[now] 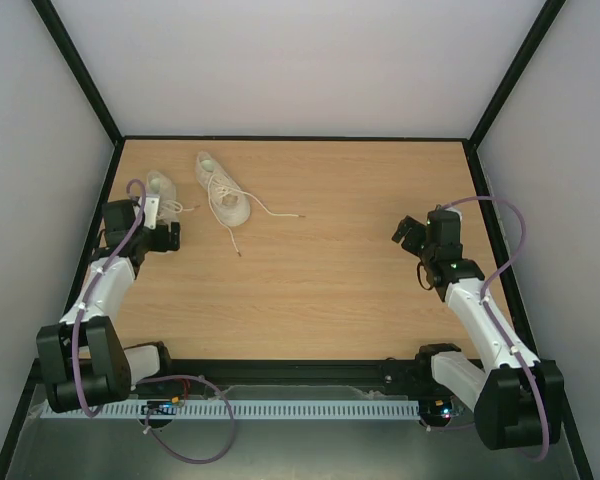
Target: Tie the shoes
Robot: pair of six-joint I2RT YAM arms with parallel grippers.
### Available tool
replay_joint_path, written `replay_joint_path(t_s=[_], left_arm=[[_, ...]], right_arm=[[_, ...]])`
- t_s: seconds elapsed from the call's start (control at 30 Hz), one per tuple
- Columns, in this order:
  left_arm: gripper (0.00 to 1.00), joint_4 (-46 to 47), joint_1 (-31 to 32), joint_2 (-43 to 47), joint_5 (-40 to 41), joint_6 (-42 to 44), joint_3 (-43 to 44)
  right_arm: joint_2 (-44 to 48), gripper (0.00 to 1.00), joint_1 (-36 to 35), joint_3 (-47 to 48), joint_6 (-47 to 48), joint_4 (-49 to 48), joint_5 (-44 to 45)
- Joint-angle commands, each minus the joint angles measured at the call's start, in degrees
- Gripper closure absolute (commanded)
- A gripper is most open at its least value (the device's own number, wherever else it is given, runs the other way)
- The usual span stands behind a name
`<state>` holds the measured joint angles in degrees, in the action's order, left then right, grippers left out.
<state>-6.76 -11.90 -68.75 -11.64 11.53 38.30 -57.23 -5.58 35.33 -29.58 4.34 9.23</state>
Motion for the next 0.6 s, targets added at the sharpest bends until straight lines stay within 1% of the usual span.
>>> replay_joint_path(t_s=[0.0, 0.17, 0.43, 0.5, 0.57], left_arm=[[0.0, 0.79, -0.15, -0.38, -0.99, -0.08, -0.87], [0.01, 0.71, -0.2, -0.22, -1.24, -0.01, -0.98], [0.0, 0.7, -0.19, -0.19, -2.34, 0.63, -0.81], [0.0, 0.61, -0.07, -0.63, -4.28, 1.58, 1.2], [0.01, -1.23, 1.12, -2.33, -6.28, 2.18, 5.57]], right_arm=[[1.54, 0.01, 0.05, -0.82, 0.66, -0.84, -0.26], [2.87, 0.01, 0.06, -1.49, 0.92, -1.45, 0.05], [4.75, 0.0, 0.05, -2.48, 1.23, -2.99, -3.04], [5.06, 0.0, 0.03, -2.21, 1.47, -3.29, -5.07], [5.49, 0.01, 0.07, -2.41, 1.92, -4.19, -8.19]])
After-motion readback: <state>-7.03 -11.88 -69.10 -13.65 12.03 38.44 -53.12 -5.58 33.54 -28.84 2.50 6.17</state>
